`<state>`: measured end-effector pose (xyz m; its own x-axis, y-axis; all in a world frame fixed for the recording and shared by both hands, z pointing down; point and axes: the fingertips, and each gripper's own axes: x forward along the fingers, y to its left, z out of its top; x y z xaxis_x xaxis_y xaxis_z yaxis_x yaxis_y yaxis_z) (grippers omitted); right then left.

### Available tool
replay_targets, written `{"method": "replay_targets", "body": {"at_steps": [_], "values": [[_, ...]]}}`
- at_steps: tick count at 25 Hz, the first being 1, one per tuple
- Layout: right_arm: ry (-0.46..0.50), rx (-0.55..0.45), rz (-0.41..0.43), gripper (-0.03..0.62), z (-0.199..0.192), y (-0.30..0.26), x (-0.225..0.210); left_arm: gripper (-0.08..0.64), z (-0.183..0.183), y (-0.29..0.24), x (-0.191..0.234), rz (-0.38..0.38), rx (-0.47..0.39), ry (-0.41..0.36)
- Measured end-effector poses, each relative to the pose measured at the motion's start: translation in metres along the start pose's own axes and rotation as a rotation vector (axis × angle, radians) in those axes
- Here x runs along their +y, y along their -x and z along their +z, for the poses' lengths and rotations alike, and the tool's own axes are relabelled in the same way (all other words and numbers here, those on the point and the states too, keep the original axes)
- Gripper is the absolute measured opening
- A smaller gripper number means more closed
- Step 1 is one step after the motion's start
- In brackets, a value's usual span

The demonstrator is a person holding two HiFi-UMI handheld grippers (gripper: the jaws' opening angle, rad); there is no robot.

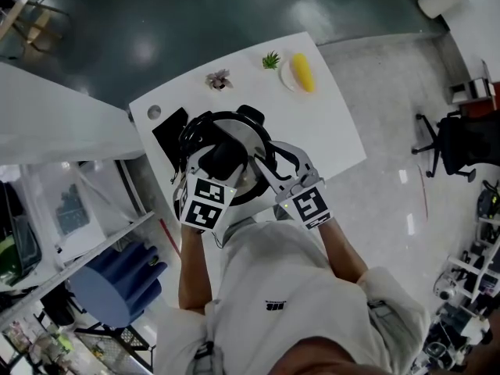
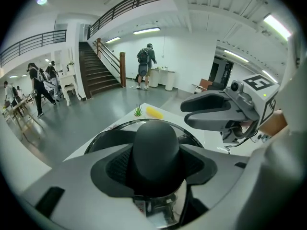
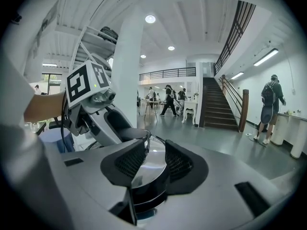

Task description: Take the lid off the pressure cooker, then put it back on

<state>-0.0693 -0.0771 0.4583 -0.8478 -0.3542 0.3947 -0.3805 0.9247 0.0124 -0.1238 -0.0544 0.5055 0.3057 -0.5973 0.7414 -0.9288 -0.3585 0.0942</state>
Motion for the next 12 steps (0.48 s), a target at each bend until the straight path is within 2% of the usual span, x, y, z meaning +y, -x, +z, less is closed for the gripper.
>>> {"method": "replay_targets", "body": {"at_steps": [12], "values": [[0.007,-0.024,-0.005,0.129,0.0008,0.003,-0.001,0.289,0.0026,0.0012,0.003,0.071,-0.032,0.064]]}}
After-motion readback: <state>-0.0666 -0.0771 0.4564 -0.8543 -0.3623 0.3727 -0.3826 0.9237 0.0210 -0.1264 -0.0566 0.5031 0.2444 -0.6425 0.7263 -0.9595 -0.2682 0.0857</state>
